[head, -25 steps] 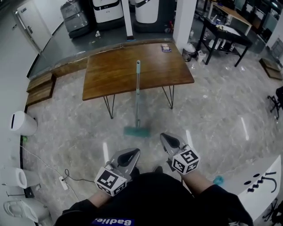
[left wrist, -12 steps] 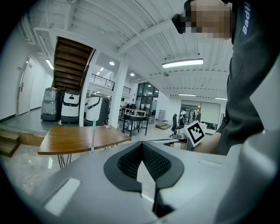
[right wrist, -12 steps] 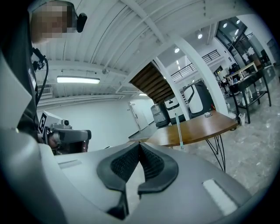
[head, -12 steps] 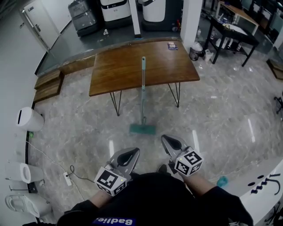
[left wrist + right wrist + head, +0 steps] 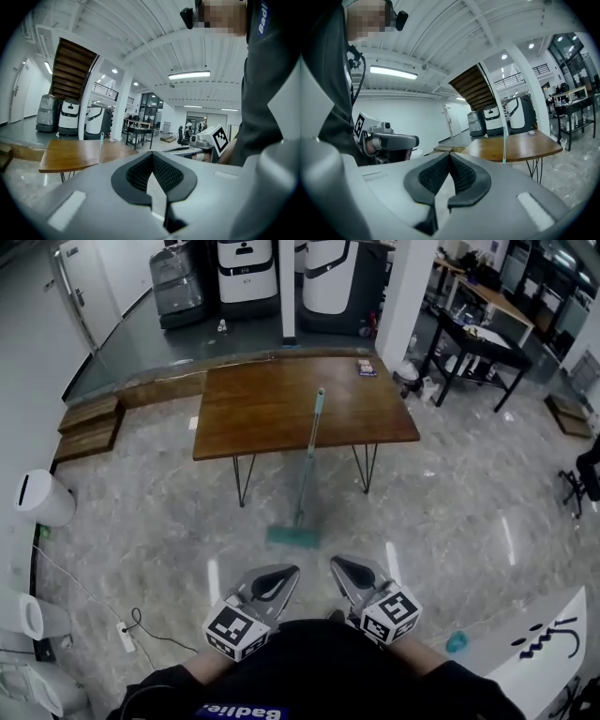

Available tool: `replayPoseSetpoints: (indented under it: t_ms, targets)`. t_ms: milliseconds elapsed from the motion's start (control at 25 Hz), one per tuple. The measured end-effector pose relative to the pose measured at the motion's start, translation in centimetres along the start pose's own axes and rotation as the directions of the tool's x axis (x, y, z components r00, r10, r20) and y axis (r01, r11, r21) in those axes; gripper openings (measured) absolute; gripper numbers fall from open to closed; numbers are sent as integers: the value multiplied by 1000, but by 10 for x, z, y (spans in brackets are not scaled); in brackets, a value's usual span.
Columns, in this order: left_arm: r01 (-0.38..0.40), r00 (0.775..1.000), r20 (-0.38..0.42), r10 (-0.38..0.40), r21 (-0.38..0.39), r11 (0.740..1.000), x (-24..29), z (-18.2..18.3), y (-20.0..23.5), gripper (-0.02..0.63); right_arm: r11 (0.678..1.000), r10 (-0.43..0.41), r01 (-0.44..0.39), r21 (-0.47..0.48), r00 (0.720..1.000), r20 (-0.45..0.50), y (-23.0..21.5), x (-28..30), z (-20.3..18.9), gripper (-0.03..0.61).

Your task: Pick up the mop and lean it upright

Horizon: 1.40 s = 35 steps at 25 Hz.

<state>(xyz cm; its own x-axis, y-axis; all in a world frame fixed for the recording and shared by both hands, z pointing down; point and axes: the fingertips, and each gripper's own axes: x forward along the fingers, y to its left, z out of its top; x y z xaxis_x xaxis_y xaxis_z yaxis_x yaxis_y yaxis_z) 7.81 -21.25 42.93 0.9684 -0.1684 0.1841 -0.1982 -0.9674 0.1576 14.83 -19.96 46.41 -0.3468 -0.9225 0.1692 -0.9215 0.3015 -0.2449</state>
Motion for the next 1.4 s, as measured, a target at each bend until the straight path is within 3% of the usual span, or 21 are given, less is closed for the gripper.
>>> replayPoseSetpoints:
  t_ms: [320, 640, 1400]
  targets:
    - [36, 999, 25, -36, 10, 999, -17, -2, 14, 18, 996, -6, 4, -90, 1000, -24, 35, 19, -4, 2]
    - [3, 1000, 29, -4, 16, 1000, -29, -4, 15, 18, 992, -1, -1, -128, 1000, -14, 44, 19, -4, 2]
    - [-25, 1000, 18, 24, 36, 999, -33, -9, 0, 18, 990, 59, -61, -130, 998, -17, 52, 11, -10, 2]
